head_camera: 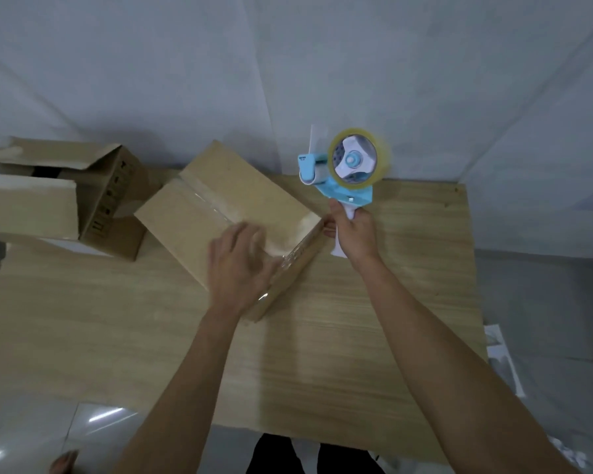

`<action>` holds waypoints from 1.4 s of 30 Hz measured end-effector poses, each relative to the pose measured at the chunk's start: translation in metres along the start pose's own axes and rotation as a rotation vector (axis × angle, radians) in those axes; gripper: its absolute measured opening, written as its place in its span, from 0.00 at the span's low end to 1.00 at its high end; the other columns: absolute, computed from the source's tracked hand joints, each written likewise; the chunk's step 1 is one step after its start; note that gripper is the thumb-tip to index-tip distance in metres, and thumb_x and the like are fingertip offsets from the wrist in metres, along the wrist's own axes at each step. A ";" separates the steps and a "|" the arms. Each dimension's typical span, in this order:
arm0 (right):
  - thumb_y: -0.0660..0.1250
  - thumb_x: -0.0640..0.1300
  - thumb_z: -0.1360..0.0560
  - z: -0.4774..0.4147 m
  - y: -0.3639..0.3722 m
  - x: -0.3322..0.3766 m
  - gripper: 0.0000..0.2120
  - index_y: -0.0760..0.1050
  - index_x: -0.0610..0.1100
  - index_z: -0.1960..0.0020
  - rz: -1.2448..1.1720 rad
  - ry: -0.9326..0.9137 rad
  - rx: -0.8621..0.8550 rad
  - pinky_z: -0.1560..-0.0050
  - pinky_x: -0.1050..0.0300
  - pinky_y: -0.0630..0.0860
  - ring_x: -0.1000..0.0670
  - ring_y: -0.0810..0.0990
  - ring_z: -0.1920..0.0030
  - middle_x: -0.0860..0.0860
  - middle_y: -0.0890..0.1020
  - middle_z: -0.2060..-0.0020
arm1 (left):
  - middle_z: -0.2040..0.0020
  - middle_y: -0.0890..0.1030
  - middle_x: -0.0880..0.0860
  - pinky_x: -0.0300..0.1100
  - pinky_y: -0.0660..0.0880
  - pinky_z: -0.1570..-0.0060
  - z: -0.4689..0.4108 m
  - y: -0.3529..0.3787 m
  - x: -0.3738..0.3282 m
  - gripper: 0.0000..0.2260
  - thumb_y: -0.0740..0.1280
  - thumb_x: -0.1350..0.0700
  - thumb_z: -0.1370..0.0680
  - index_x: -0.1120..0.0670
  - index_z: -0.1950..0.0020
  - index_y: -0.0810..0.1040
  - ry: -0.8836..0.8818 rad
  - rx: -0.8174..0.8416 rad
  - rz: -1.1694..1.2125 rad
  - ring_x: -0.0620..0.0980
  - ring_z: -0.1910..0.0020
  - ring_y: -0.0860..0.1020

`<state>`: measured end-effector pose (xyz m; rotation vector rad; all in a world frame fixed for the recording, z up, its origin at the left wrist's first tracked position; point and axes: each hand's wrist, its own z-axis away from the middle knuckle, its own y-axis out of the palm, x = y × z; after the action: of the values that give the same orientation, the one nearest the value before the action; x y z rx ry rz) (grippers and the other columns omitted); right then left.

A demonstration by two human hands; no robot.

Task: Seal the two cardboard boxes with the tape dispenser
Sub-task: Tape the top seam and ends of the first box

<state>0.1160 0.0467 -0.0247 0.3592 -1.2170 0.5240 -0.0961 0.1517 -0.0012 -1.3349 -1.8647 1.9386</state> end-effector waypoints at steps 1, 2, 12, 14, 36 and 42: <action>0.71 0.56 0.23 0.001 0.001 0.002 0.09 0.84 0.51 0.55 0.026 -0.017 -0.007 0.53 0.39 0.85 0.45 0.87 0.57 0.52 0.86 0.63 | 0.27 0.72 0.50 0.59 0.62 0.28 0.023 -0.006 0.010 0.32 0.67 0.28 0.29 0.47 0.32 0.76 -0.084 -0.072 -0.052 0.53 0.26 0.68; 0.71 0.57 0.23 0.002 0.001 0.003 0.10 0.83 0.52 0.56 0.061 -0.030 -0.017 0.53 0.39 0.84 0.47 0.87 0.58 0.53 0.86 0.63 | 0.25 0.70 0.50 0.65 0.58 0.27 0.042 -0.007 0.016 0.33 0.66 0.26 0.30 0.44 0.31 0.75 -0.169 -0.088 -0.092 0.54 0.23 0.64; 0.69 0.54 0.21 0.028 0.030 0.002 0.13 0.82 0.44 0.53 0.344 -0.234 -0.084 0.61 0.54 0.79 0.51 0.83 0.62 0.49 0.85 0.63 | 0.20 0.58 0.66 0.62 0.51 0.22 0.066 0.035 0.037 0.35 0.63 0.35 0.21 0.57 0.22 0.69 -0.032 -0.171 0.005 0.73 0.21 0.47; 0.69 0.52 0.20 0.033 0.033 0.001 0.12 0.83 0.44 0.51 0.350 -0.259 -0.087 0.59 0.60 0.75 0.54 0.82 0.60 0.49 0.86 0.60 | 0.20 0.59 0.65 0.66 0.56 0.24 0.067 0.034 0.037 0.34 0.63 0.36 0.21 0.57 0.22 0.69 -0.021 -0.163 -0.023 0.73 0.21 0.48; 0.84 0.60 0.41 0.131 0.098 -0.062 0.23 0.74 0.47 0.66 0.223 -0.119 -0.311 0.63 0.45 0.82 0.45 0.79 0.67 0.55 0.78 0.71 | 0.19 0.57 0.65 0.59 0.62 0.25 0.074 -0.017 0.082 0.48 0.68 0.32 0.35 0.54 0.20 0.64 0.062 0.015 -0.125 0.67 0.20 0.55; 0.82 0.49 0.32 0.150 0.084 -0.046 0.09 0.83 0.49 0.58 0.279 -0.185 -0.403 0.55 0.61 0.76 0.59 0.82 0.60 0.54 0.86 0.62 | 0.21 0.62 0.61 0.56 0.66 0.31 0.103 -0.030 0.062 0.52 0.76 0.31 0.40 0.48 0.21 0.65 0.102 0.142 -0.172 0.64 0.26 0.65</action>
<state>-0.0609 0.0285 -0.0224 -0.1098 -1.5276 0.4763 -0.2140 0.1221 -0.0220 -1.1677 -1.6991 1.8422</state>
